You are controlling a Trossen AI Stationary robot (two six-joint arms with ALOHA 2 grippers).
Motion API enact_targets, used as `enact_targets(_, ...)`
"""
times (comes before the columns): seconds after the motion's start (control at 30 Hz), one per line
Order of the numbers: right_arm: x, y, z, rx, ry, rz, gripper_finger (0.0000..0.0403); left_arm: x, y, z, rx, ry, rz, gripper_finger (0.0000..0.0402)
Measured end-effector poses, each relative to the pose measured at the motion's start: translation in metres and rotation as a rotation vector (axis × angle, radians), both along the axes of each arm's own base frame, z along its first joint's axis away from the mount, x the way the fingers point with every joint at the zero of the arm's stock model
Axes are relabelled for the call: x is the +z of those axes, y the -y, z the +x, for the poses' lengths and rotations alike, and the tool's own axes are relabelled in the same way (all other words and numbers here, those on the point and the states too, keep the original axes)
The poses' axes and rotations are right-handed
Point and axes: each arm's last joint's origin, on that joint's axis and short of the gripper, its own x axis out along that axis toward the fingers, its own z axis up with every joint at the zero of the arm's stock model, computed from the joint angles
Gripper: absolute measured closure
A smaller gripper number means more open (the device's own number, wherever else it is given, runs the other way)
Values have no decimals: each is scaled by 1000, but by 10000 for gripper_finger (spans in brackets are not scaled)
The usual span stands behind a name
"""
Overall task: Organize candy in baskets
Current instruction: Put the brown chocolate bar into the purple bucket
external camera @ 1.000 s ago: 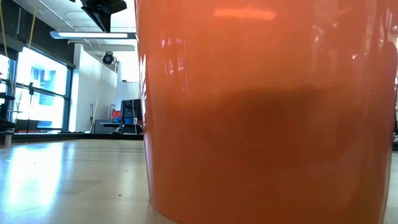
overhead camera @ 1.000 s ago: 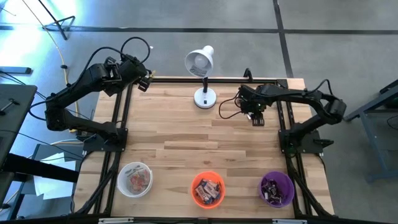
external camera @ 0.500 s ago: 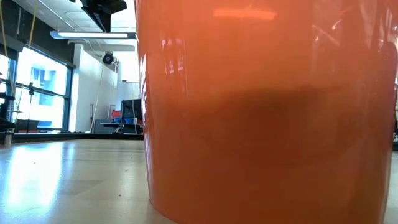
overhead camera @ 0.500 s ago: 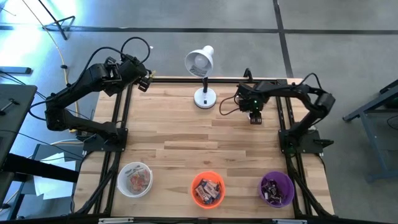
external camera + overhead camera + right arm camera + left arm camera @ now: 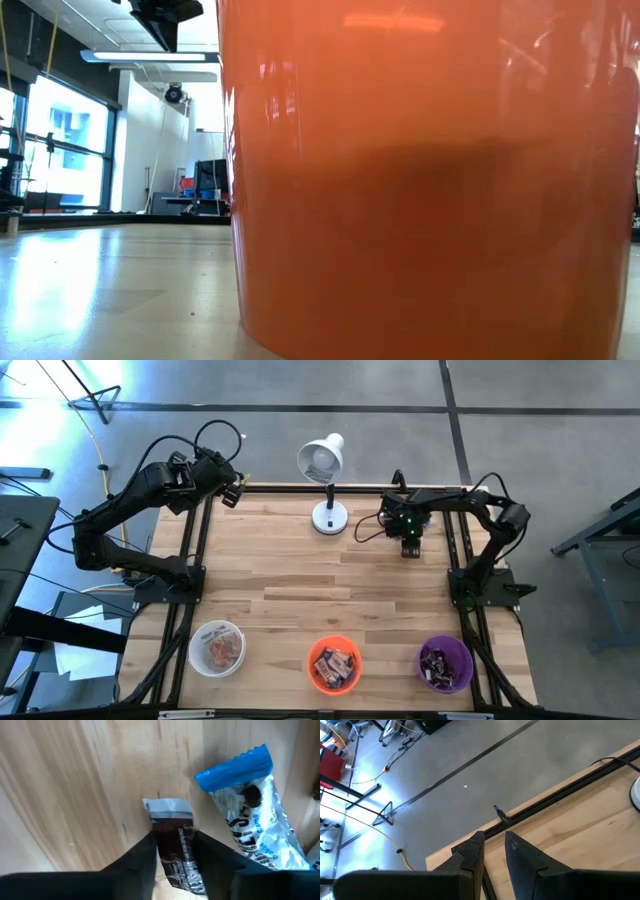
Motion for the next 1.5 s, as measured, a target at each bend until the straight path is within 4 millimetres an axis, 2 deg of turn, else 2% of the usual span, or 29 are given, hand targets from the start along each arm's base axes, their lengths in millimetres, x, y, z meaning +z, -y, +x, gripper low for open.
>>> enact_targets(0.2,0,-1,-1,-94,-19,5,384,0,0,0,0,0,0,337)
enact_targets(0.33,1,-4,-3,-219,-45,12,377,0,0,0,-1,-1,0,337)
enact_targets(0.43,8,-15,-10,-313,-88,94,385,0,0,0,-3,-4,0,337)
enact_targets(0.53,25,-24,-5,-392,-1,139,395,0,0,0,-21,-27,0,337)
enact_targets(0.67,50,-49,-2,-478,69,155,393,0,0,0,-26,-34,1,337)
enact_targets(0.8,77,-83,1,-556,153,197,398,0,0,0,-27,-31,3,337)
enact_targets(1.03,113,-161,-6,-670,191,294,397,0,0,1,-26,-29,4,337)
enact_targets(1.17,120,-213,-12,-747,128,349,397,0,0,1,-16,-15,4,337)
enact_targets(1.33,124,-283,-24,-761,75,458,397,0,0,1,-19,21,-26,337)
enact_targets(1.43,125,-314,-36,-811,89,481,397,-1,1,2,-32,32,-47,337)
enact_targets(1.5,124,-327,-46,-851,87,471,397,-1,1,2,-34,35,-52,337)
